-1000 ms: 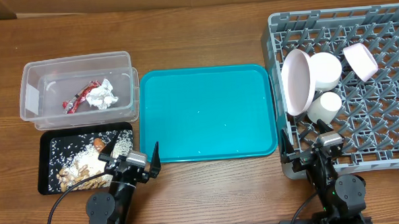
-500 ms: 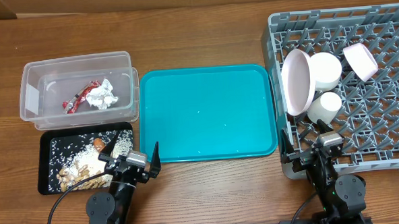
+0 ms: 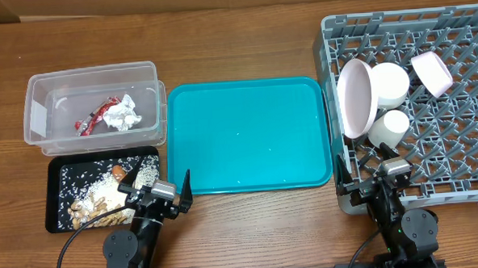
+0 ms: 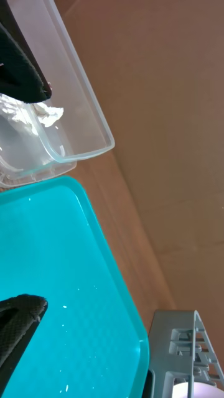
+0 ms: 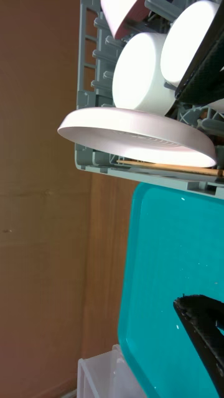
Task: Sort waste into correct bins and load items into the dishwasher
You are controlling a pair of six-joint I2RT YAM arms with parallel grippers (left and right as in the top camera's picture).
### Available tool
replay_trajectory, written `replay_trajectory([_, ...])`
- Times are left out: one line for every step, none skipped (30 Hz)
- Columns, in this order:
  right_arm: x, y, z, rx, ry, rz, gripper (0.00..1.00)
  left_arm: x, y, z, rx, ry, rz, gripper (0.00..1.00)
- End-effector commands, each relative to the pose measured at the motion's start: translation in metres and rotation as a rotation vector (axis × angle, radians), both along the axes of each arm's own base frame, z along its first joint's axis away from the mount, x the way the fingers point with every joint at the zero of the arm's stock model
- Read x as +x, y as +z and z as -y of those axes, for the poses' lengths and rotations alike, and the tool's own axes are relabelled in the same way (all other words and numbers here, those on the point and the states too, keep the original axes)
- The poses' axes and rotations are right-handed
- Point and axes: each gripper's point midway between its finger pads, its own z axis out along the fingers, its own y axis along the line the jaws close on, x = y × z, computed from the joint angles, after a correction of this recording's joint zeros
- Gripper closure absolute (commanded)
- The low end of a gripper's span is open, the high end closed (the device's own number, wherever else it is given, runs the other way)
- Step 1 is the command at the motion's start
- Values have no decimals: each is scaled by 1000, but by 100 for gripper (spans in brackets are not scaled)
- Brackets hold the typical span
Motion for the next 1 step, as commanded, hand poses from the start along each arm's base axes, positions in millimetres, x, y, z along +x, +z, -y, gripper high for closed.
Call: replay_trajectory([0,1,1,-2,-2,11,0,0,0,1,10,-6,10,0])
